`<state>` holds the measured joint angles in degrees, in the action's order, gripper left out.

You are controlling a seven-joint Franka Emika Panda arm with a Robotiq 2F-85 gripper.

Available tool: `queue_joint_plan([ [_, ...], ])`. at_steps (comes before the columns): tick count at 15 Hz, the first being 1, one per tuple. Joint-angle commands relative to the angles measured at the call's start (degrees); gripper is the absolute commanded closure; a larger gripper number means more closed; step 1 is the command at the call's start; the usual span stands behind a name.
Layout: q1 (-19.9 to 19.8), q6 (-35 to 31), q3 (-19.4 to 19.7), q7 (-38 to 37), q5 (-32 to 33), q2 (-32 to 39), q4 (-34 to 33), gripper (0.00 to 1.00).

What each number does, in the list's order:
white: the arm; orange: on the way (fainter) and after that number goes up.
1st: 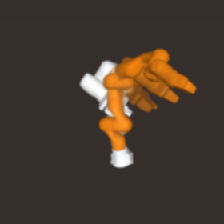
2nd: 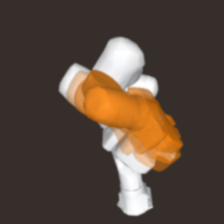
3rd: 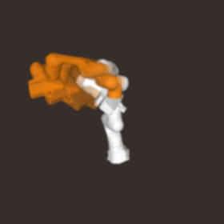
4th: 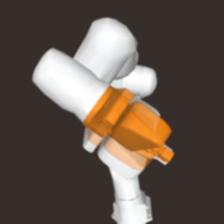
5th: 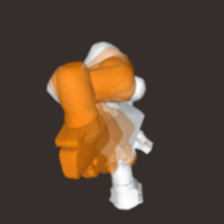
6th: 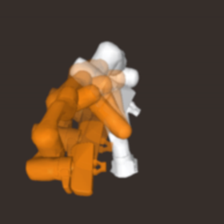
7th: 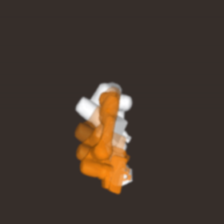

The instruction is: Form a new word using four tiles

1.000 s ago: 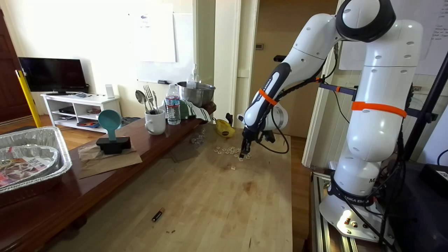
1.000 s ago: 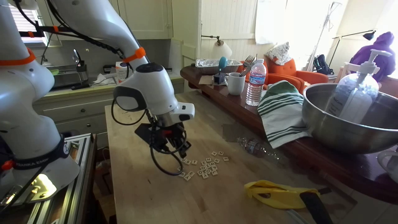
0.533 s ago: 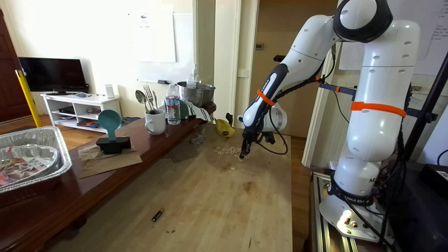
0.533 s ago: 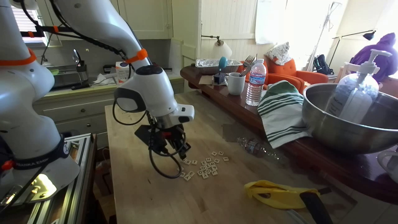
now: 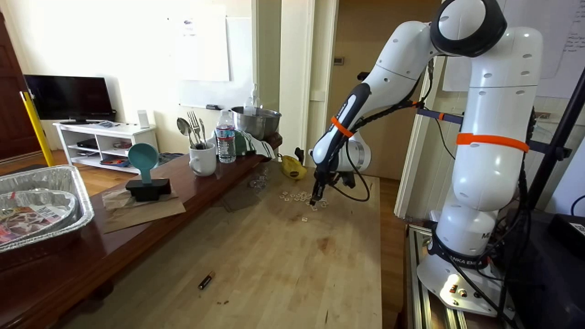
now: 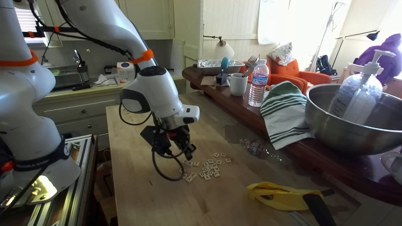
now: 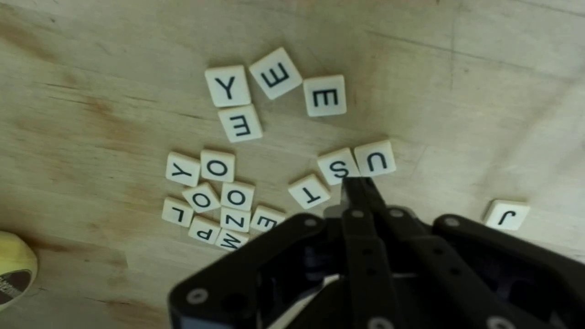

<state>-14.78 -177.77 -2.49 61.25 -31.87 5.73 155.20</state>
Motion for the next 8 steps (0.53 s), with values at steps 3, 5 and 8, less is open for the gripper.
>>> queue_joint_plan([
  [3,-1.6,-0.9,-2.8,3.1,-3.0,2.8,-0.7,1.00],
  [5,-2.2,-0.9,-3.3,3.3,-2.9,3.4,-0.6,1.00],
  [8,-3.1,-0.8,-4.5,3.4,-3.8,3.2,-0.6,1.00],
])
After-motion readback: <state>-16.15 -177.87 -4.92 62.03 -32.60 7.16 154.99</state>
